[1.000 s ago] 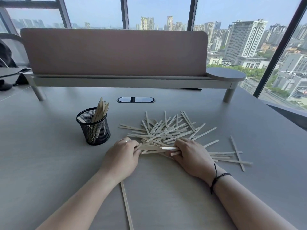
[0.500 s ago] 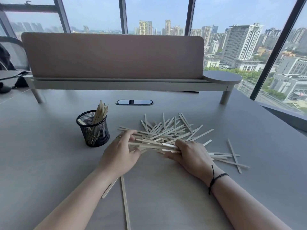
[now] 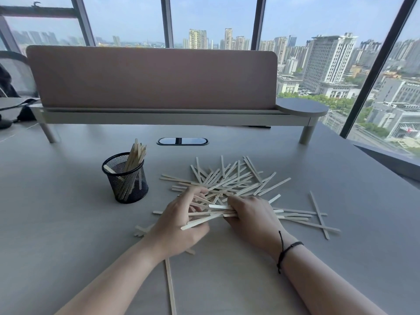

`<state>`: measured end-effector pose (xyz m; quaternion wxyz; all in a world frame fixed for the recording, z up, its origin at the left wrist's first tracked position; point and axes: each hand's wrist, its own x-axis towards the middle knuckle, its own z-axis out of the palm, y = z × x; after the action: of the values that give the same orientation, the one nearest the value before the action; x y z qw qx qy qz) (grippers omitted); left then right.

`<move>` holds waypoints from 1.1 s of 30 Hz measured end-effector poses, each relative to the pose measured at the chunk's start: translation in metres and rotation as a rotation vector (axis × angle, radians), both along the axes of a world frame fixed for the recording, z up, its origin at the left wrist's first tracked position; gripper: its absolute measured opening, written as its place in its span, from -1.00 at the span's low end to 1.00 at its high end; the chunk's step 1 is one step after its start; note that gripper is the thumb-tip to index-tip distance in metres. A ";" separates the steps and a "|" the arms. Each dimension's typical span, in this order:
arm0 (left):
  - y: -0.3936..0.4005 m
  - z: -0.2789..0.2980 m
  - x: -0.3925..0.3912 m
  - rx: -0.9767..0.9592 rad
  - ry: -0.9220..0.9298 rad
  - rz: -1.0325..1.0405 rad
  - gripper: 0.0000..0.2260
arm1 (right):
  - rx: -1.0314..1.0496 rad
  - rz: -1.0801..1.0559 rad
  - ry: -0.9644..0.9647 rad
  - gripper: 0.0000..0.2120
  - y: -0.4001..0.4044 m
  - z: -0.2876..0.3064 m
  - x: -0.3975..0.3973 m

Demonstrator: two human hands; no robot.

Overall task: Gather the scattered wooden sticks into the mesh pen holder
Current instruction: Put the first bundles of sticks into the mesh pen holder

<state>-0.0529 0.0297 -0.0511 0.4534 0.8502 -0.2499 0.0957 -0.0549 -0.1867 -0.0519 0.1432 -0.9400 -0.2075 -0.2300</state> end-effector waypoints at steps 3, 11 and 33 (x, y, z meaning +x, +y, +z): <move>-0.002 0.002 -0.003 -0.012 0.001 -0.043 -0.55 | 0.020 -0.020 0.014 -0.76 0.003 0.001 -0.001; -0.004 0.005 -0.008 -0.197 -0.091 -0.087 -0.48 | -0.012 -0.018 0.119 -0.73 0.019 0.006 -0.005; 0.007 -0.002 0.005 0.074 0.101 -0.040 -0.10 | 0.671 0.029 0.142 -0.45 0.044 0.104 0.007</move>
<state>-0.0483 0.0368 -0.0533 0.4356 0.8649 -0.2470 0.0345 -0.0475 -0.1429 0.0523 0.4616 -0.8512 -0.1231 -0.2173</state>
